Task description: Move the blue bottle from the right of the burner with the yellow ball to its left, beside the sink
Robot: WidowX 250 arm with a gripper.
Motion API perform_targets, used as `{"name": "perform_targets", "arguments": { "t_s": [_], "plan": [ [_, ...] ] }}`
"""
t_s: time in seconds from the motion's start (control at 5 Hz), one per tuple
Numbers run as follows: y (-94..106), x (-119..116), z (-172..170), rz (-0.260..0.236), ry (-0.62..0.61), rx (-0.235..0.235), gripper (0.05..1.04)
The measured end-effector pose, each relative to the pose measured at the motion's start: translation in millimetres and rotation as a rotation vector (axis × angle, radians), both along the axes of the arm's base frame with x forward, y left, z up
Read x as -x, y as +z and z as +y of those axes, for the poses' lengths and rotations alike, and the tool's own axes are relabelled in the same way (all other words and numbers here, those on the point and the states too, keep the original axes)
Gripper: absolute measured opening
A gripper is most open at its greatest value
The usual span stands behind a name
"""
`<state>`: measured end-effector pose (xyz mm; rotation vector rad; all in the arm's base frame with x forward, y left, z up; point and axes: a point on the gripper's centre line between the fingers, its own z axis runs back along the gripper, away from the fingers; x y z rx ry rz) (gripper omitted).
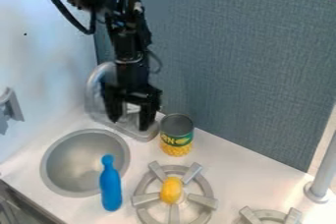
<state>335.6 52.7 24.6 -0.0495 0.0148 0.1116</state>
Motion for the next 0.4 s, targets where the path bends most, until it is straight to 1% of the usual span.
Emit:
{"name": "perform_targets", "arguments": {
  "t_s": [0.2,0.4],
  "plan": [
    [-10.7,-14.9,2.4,-0.021,-0.052,-0.001,1.001],
    [-18.7,-31.9,0.0,-0.042,-0.09,0.033,1.001]
  ]
}}
